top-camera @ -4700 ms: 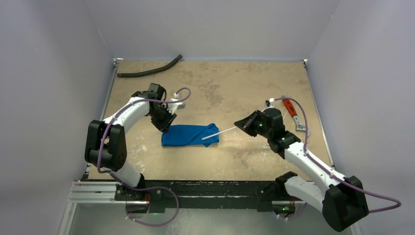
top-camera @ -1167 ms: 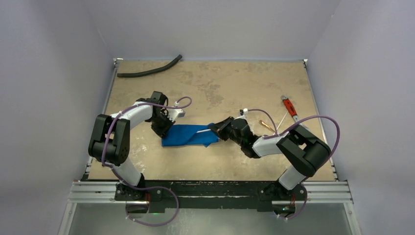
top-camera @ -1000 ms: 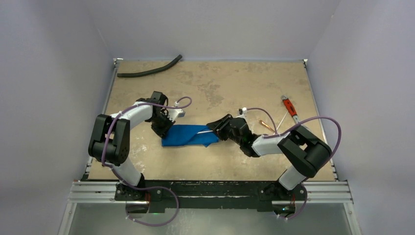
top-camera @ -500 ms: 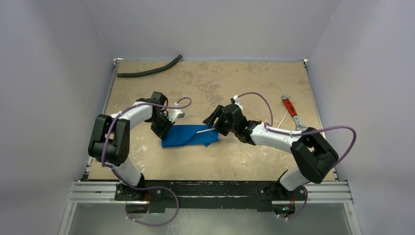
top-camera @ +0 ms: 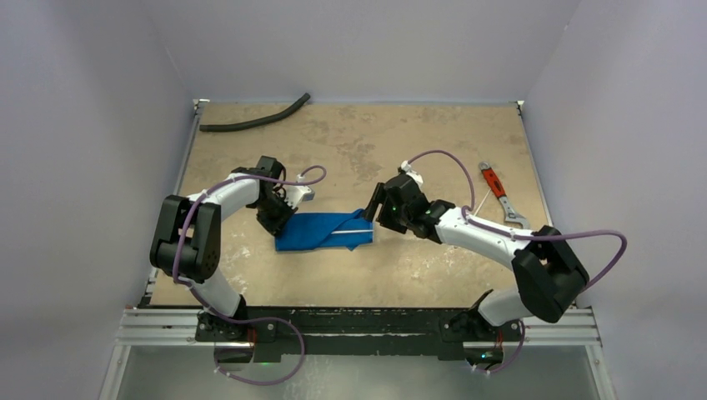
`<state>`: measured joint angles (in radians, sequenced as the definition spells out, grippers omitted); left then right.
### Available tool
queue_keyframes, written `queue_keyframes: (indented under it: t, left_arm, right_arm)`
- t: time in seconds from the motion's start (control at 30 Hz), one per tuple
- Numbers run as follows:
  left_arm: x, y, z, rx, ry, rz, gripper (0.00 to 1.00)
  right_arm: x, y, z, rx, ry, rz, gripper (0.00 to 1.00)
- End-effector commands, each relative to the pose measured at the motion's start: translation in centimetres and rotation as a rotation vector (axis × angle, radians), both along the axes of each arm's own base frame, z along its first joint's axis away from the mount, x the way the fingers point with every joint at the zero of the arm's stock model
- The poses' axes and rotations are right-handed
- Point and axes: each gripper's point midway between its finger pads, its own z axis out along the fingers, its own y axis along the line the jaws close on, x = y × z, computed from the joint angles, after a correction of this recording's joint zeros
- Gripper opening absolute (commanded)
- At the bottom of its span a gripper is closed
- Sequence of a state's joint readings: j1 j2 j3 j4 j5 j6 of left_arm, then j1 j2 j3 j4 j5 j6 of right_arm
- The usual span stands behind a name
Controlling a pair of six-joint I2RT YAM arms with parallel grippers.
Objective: Fold the napkin into a case and place the utensils inside
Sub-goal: Insert the utensils into the folded napkin.
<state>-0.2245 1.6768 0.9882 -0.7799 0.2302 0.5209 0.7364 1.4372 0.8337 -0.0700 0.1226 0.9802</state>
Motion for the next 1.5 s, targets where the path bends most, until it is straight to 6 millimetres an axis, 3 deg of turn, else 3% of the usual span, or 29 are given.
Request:
queue_keyframes:
  t: [0.0,0.13,0.37,1.1,1.2,1.27,1.47]
  left_arm:
    - [0.4,-0.1,1.0,-0.021,-0.028,-0.012,0.0]
    - [0.4,-0.2,1.1,-0.024,-0.029,-0.01,0.0]
    - [0.6,-0.3,0.9,-0.024,-0.025,-0.007,0.0]
    - [0.5,-0.4,0.6,-0.035,-0.022,-0.006,0.0]
    - [0.5,-0.6,0.8,-0.041,-0.023,-0.007,0.0]
    - [0.5,-0.6,0.8,-0.043,-0.024,-0.006,0.0]
    - [0.5,-0.5,1.2,-0.042,-0.026,-0.01,0.0]
  right_arm:
    - [1.1,-1.6,0.3,-0.122,-0.042,-0.003,0.73]
    - [1.2,-1.5,-0.2,-0.123,-0.052,0.013,0.72]
    - [1.3,0.8,0.0,-0.104,-0.064,0.07,0.66]
    - [-0.1,4.2,-0.8,-0.124,-0.038,0.143,0.65]
    - [-0.6,3.7,-0.8,-0.149,-0.009,0.137,0.67]
    - [-0.1,2.3,-0.4,-0.182,-0.021,0.11,0.7]
    - [3.5,-4.7,2.9,-0.187,-0.093,-0.038,0.73]
